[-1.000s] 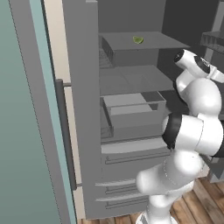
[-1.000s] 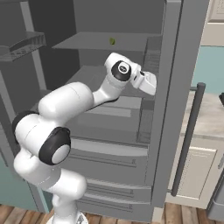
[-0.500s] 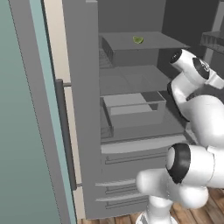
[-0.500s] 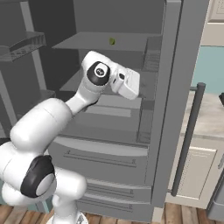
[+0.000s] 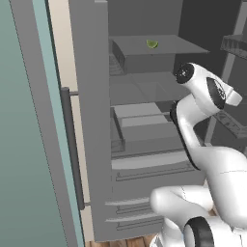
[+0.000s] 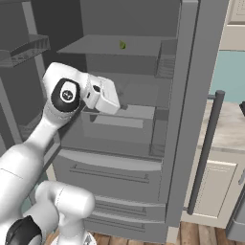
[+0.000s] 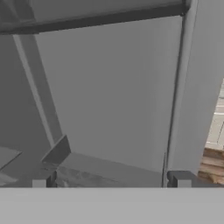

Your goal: There is a bowl on the dining counter. Grab a lemon wedge from the fridge and place it in the bowl. Then get the liquor bottle and glass cup from the cabinet and place them next to the bowl.

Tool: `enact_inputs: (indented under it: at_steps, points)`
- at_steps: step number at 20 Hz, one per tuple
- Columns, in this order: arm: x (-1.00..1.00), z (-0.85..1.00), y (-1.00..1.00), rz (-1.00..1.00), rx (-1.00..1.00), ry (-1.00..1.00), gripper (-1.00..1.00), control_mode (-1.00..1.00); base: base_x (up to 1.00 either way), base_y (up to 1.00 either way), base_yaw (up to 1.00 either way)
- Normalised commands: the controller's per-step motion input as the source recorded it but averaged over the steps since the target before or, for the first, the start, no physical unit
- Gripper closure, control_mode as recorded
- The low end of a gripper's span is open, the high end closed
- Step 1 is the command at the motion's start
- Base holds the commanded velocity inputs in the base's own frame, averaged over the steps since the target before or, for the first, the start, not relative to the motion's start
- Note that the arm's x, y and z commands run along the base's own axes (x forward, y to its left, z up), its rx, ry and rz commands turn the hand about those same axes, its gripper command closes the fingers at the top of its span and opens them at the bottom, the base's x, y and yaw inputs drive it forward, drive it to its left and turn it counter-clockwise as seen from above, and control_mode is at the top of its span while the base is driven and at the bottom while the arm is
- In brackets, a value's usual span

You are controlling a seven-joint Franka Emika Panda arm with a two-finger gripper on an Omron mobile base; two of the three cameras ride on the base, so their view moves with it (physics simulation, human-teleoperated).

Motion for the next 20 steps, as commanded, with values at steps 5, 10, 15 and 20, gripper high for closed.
enact_inputs:
  at_steps: [5,10,15,20]
  points:
    - [-0.40,0.52,0.61,0.33,0.08,0.00,-1.00,-1.00,0.00,0.00,0.00]
    - [-0.41,0.37,0.42,0.32,0.12,0.09,-1.00,-1.00,0.00,0.00,0.00]
    - [-0.41,0.16,0.54,0.30,0.10,0.17,-1.00,-1.00,0.00,0.00,0.00]
    - [-0.23,0.00,0.65,0.23,0.05,0.26,-1.00,-1.00,0.00,0.00,0.00]
